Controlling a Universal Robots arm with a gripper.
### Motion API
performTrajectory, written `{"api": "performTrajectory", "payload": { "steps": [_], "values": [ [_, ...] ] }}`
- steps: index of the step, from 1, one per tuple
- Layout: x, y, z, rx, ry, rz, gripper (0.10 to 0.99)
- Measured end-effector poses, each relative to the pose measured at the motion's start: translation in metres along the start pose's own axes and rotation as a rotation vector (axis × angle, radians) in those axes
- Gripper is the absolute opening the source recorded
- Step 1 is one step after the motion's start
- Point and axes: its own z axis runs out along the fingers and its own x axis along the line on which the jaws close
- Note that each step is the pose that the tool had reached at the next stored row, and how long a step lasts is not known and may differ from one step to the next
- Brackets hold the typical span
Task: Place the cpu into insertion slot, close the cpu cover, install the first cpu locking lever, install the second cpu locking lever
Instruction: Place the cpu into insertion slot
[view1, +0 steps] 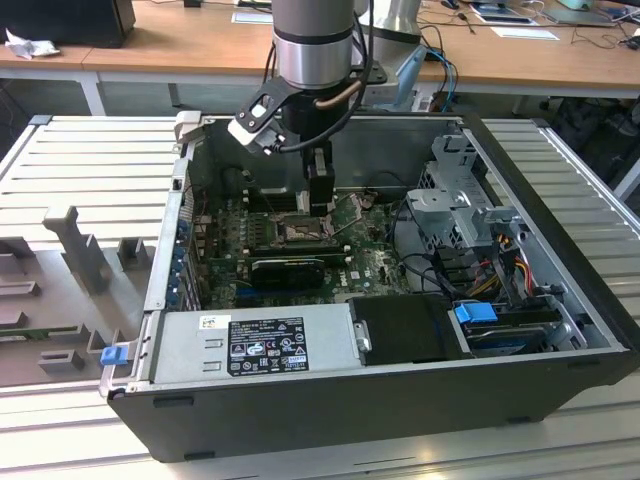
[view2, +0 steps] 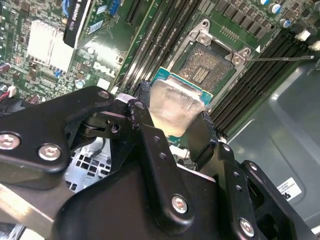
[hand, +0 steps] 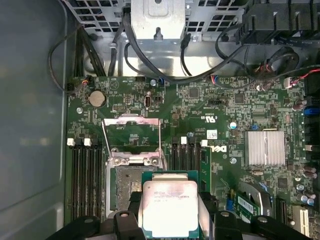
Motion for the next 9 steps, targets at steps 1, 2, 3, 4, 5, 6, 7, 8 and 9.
{"api": "performTrajectory", "payload": {
  "steps": [1, 2, 3, 4, 5, 6, 7, 8, 9],
  "values": [
    [0.0013, -0.0002, 0.0026, 0.000, 0.0002, 0.000, 0.529],
    [0.0022, -0.0004, 0.0058, 0.000, 0.0004, 0.000, 0.529],
    [0.0024, -0.0005, 0.0076, 0.000, 0.0004, 0.000, 0.529],
    [0.0025, -0.0007, 0.0096, 0.000, 0.0002, 0.000, 0.529],
    [0.0026, -0.0010, 0.0132, 0.000, 0.0003, 0.000, 0.529],
    [0.0026, -0.0012, 0.0152, 0.000, 0.0003, 0.000, 0.529],
    [0.0026, -0.0013, 0.0160, 0.000, 0.0003, 0.000, 0.529],
    [0.0026, -0.0013, 0.0168, 0.000, 0.0003, 0.000, 0.529],
    [0.0026, -0.0014, 0.0180, 0.000, 0.0002, 0.000, 0.529]
  ]
}}
